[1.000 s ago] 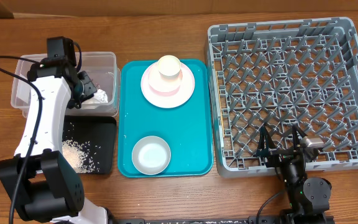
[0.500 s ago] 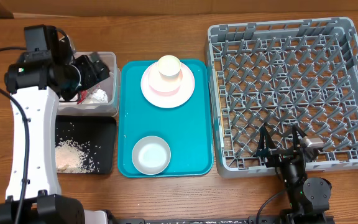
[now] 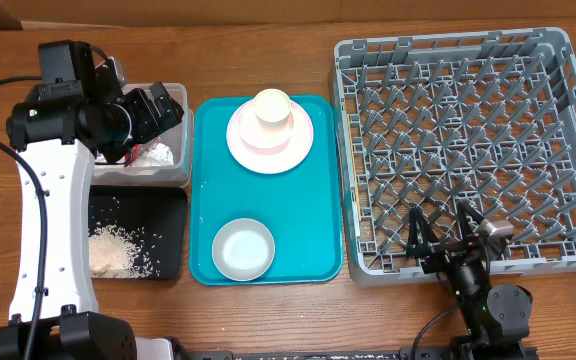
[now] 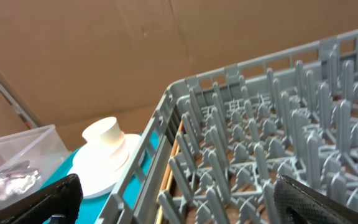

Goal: Sort waste into correct bins and load items into the dishwasher
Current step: 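Carry the wrapper left and drop it into the clear bin, then reach the right gripper from the rack toward the cream cup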

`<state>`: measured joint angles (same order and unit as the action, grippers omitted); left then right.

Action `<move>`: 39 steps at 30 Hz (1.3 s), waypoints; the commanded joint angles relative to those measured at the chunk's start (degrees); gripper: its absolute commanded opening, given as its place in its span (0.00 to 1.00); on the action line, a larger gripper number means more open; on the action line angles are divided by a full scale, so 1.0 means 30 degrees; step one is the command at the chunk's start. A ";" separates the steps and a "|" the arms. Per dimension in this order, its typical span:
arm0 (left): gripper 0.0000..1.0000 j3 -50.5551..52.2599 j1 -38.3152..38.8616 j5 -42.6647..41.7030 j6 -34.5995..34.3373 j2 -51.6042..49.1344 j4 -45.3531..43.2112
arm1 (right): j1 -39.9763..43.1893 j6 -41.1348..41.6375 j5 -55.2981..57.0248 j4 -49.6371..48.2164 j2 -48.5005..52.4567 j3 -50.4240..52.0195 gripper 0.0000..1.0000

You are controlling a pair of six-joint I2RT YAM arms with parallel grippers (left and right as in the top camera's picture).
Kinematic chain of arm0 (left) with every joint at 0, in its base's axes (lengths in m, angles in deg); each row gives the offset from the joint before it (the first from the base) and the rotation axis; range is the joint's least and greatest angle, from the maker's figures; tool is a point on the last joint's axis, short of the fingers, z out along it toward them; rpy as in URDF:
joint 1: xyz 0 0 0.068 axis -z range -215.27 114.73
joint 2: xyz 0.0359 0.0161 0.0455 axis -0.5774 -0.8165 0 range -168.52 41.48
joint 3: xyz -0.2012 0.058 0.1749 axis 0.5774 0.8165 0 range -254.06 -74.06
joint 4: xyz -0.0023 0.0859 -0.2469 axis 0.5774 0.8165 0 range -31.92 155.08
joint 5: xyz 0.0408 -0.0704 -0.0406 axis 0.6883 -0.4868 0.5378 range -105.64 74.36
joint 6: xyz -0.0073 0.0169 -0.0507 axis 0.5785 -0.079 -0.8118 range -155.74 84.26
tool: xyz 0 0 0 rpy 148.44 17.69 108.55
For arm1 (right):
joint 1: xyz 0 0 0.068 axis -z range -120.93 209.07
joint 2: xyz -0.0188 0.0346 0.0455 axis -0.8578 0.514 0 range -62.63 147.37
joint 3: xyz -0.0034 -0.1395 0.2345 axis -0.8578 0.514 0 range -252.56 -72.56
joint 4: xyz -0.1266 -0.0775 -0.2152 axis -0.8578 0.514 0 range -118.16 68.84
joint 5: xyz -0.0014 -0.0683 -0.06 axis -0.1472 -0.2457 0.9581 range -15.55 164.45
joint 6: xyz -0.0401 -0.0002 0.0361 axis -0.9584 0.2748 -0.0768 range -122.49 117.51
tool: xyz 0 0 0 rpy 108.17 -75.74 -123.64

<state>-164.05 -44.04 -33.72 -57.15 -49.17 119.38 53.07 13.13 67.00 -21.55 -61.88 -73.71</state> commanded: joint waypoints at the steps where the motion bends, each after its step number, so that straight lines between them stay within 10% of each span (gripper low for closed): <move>1: 1.00 -0.0211 -0.0073 -0.0328 0.0211 -0.0029 -0.0015 | 0.0095 0.0758 -0.0335 0.1166 0.0525 -0.1661 1.00; 17: 1.00 -0.0211 -0.0073 -0.0328 0.0219 -0.0029 -0.0015 | 0.0058 0.2259 -0.2259 1.1234 1.4579 -1.9992 1.00; 27: 1.00 -0.0211 -0.0073 -0.0328 0.0219 -0.0029 -0.0015 | -0.0015 0.6878 -0.9347 0.8888 2.1048 -2.2862 1.00; 39: 1.00 -0.0211 -0.0073 -0.0328 0.0219 -0.0036 -0.0015 | -0.4415 0.0721 -0.4728 1.7704 3.1030 -3.2385 0.99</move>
<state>-164.10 -44.04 -34.14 -57.15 -49.17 119.38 43.76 23.42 42.37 25.11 25.15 -157.68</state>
